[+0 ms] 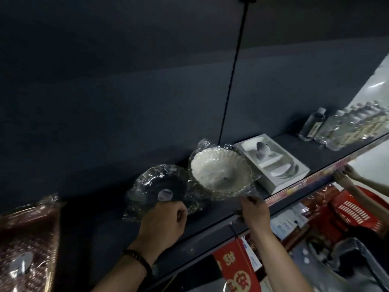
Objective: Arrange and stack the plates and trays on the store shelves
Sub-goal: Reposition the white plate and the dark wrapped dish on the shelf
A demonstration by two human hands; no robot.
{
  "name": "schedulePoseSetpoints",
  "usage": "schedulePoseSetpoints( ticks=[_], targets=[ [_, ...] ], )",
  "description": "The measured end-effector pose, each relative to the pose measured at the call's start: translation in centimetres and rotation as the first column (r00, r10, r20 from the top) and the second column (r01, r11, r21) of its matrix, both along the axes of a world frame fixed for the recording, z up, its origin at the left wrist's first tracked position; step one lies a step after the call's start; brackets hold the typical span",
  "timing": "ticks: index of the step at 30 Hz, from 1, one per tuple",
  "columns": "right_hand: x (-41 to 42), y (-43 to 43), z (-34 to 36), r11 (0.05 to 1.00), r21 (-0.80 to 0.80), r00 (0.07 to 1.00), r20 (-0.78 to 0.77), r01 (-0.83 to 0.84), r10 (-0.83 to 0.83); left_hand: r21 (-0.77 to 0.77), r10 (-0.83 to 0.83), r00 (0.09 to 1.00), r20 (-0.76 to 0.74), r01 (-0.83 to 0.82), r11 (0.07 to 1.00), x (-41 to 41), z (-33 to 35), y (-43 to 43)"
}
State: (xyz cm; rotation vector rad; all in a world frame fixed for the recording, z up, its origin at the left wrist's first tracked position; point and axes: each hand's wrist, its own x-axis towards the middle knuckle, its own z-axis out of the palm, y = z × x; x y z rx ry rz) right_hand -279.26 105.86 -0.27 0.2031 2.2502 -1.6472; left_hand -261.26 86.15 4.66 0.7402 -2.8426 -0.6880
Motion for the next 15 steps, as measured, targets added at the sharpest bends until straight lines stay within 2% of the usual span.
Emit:
schedulePoseSetpoints(
  ticks=[2, 7, 15],
  targets=[
    [-1.6, -0.1, -0.3, 0.990, -0.089, 0.989, 0.113, 0.111, -0.101, 0.001, -0.013, 1.000, 0.014, 0.013, 1.000, -1.1, -0.2, 1.0],
    [-4.6, -1.6, -1.5, 0.962, -0.192, 0.953, 0.270, 0.192, -0.136, -0.009, -0.036, 0.998, 0.057, 0.037, 0.999, -2.2, -0.9, 2.8],
    [-7.1, -3.8, -2.0, 0.965, -0.104, 0.931, 0.307, 0.239, -0.198, 0.001, -0.020, 0.995, 0.099, 0.020, 1.000, -1.5, -2.2, 2.7]
  ],
)
